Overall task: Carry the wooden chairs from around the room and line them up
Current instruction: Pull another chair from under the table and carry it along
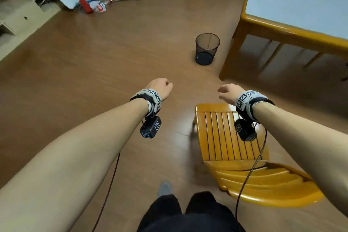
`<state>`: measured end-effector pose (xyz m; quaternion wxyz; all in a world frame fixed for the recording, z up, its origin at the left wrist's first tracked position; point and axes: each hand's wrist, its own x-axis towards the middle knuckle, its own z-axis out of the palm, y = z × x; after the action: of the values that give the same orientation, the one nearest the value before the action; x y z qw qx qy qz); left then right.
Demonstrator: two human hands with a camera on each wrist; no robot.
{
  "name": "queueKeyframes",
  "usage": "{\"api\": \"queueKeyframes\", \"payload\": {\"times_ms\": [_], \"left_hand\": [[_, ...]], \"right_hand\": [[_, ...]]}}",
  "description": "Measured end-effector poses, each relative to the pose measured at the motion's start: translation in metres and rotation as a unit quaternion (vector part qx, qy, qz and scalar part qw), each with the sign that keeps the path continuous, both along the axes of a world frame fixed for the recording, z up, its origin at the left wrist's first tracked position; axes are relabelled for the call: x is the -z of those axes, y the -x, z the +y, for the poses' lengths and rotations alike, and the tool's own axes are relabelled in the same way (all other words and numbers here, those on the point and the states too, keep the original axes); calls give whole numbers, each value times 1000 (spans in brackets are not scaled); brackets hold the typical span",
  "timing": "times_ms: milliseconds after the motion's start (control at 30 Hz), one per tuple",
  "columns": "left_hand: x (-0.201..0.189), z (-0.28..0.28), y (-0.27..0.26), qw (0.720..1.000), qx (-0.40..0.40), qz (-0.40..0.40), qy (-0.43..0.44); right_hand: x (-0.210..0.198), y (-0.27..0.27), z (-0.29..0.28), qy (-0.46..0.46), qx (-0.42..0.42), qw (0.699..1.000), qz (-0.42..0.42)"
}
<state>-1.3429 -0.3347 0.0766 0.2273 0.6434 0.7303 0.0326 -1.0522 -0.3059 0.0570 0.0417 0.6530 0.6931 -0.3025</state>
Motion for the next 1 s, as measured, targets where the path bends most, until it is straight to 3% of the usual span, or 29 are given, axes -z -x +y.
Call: {"api": "queueKeyframes", "payload": {"times_ms": [167, 333, 533, 800, 1000], "left_hand": [[-16, 91, 50, 999, 35, 1, 2], [-15, 204, 81, 997, 70, 19, -4], [-20, 367, 115, 995, 82, 49, 10], [-43, 593, 155, 994, 96, 44, -5], [-27, 774, 171, 991, 126, 41, -20]], "right_hand": [[-23, 52, 71, 2, 26, 1000, -4], [-19, 93, 177, -7, 58, 998, -11], [-1, 134, 337, -1, 96, 995, 11], [-19, 177, 544, 17, 119, 993, 10], [-14, 185, 705, 7, 155, 988, -17]]}}
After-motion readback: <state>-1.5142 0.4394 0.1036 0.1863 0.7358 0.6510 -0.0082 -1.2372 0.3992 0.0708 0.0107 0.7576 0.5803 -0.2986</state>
